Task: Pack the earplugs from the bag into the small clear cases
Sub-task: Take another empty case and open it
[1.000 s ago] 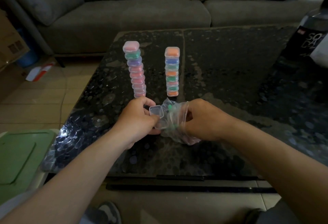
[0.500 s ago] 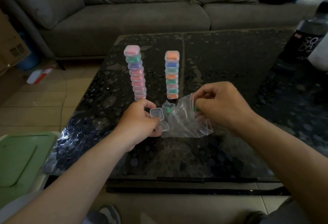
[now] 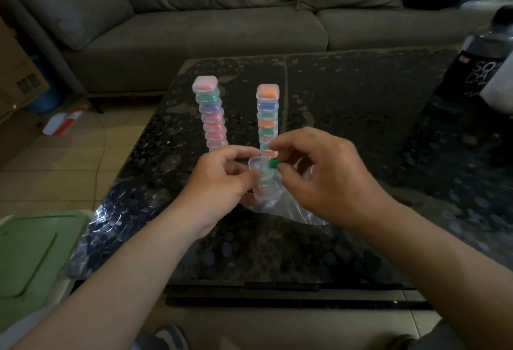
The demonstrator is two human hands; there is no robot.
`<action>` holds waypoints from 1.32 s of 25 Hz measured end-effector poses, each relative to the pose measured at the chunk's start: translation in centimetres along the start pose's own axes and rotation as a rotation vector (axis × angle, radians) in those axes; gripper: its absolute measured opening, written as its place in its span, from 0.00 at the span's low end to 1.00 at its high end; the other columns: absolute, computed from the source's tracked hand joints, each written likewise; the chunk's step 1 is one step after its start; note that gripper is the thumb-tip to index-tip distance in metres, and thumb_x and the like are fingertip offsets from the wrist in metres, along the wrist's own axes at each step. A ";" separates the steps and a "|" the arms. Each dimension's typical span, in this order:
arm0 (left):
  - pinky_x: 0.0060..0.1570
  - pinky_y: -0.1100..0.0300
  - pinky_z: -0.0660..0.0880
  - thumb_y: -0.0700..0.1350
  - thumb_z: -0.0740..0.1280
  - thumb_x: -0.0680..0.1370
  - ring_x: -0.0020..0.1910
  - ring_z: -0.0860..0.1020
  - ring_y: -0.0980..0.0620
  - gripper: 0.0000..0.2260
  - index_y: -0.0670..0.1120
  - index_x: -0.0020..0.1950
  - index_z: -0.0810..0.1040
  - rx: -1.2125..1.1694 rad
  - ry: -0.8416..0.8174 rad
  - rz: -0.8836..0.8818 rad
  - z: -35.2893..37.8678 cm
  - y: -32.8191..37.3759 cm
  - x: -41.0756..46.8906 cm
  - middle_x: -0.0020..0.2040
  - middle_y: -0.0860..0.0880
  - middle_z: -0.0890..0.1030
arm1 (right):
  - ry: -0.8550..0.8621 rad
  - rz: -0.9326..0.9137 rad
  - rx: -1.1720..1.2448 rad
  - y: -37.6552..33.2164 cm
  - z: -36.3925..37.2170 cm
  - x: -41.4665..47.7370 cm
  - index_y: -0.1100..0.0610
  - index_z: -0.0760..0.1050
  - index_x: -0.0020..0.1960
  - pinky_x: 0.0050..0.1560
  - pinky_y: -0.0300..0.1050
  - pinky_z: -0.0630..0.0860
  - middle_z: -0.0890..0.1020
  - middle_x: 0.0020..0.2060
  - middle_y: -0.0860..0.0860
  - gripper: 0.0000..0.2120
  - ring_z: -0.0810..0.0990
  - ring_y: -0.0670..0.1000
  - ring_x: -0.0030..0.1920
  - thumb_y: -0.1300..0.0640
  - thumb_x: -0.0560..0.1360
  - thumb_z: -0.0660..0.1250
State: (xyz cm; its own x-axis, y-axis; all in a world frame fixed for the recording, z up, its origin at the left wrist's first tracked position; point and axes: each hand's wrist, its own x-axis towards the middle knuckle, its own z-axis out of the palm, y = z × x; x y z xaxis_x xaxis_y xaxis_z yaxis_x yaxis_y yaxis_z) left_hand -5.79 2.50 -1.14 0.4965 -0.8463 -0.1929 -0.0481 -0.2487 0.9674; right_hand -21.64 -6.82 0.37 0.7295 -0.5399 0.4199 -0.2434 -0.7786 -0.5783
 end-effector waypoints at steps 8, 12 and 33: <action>0.49 0.48 0.83 0.36 0.72 0.78 0.49 0.87 0.46 0.14 0.47 0.62 0.82 -0.125 -0.087 -0.003 -0.3 0.5 -0.5 0.49 0.43 0.88 | -0.101 -0.003 0.018 0.1 1.1 -0.1 0.49 0.78 0.63 0.52 0.31 0.77 0.80 0.47 0.40 0.17 0.80 0.39 0.48 0.61 0.75 0.72; 0.46 0.52 0.83 0.35 0.71 0.79 0.50 0.87 0.46 0.15 0.47 0.64 0.81 -0.161 -0.109 -0.004 -0.4 0.6 -0.5 0.50 0.43 0.88 | -0.115 -0.002 0.009 -0.1 1.2 -0.2 0.49 0.78 0.63 0.51 0.32 0.79 0.79 0.46 0.39 0.18 0.80 0.39 0.47 0.61 0.75 0.72; 0.51 0.49 0.84 0.30 0.75 0.73 0.51 0.86 0.46 0.14 0.44 0.55 0.82 -0.015 0.036 -0.081 -1.2 -0.7 1.2 0.50 0.43 0.86 | 0.044 0.555 -0.088 1.7 -1.5 0.1 0.50 0.76 0.45 0.37 0.38 0.78 0.79 0.42 0.46 0.09 0.79 0.45 0.41 0.62 0.75 0.71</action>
State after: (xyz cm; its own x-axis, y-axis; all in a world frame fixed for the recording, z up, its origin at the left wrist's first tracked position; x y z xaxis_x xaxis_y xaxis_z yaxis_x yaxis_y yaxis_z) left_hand -4.07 2.20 -1.86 0.5288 -0.8065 -0.2645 0.0059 -0.3081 0.9513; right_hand -22.96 -8.65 0.45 0.4498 -0.8876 0.0991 -0.6367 -0.3965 -0.6614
